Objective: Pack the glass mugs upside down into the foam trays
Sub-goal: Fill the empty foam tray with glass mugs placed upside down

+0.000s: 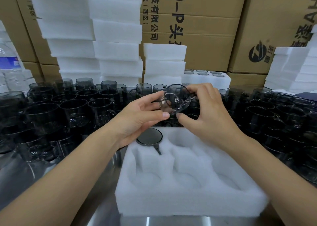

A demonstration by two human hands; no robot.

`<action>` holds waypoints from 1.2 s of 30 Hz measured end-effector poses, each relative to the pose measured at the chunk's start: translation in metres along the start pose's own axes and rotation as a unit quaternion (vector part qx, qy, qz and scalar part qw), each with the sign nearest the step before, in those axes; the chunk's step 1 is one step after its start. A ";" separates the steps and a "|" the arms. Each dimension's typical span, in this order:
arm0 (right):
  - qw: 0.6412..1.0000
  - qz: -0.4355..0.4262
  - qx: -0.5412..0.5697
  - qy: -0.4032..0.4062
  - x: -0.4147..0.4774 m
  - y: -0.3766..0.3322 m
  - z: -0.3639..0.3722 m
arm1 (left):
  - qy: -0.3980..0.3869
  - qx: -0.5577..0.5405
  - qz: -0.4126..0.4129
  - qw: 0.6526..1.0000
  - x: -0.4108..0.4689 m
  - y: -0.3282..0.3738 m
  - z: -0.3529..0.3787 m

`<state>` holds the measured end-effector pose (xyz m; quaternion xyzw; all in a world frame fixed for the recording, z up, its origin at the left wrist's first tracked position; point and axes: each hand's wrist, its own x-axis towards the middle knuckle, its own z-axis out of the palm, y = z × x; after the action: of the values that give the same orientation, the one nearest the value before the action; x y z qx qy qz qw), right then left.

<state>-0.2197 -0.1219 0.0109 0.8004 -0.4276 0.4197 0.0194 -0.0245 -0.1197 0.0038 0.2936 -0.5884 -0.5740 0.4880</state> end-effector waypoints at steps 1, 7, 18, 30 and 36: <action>1.000 0.008 0.007 0.001 0.000 -0.001 0.000 | -0.002 -0.001 -0.001 1.000 0.000 0.000 0.000; 0.999 0.027 0.038 0.010 0.000 -0.001 0.001 | 0.002 -0.016 0.003 1.000 -0.001 0.000 0.002; 0.994 0.030 0.102 0.021 -0.001 -0.005 -0.003 | 0.070 -0.084 -0.017 0.994 0.003 0.001 0.004; 0.963 0.027 0.267 -0.006 -0.002 -0.016 -0.009 | 0.080 -0.054 -0.032 0.995 0.005 0.000 0.004; 0.983 0.000 0.174 -0.065 -0.001 -0.012 -0.017 | 0.047 -0.009 -0.013 0.999 0.002 0.002 0.009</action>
<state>-0.2223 -0.1073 0.0253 0.8169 -0.3485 0.4349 -0.1484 -0.0325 -0.1174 0.0072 0.3234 -0.5558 -0.5715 0.5098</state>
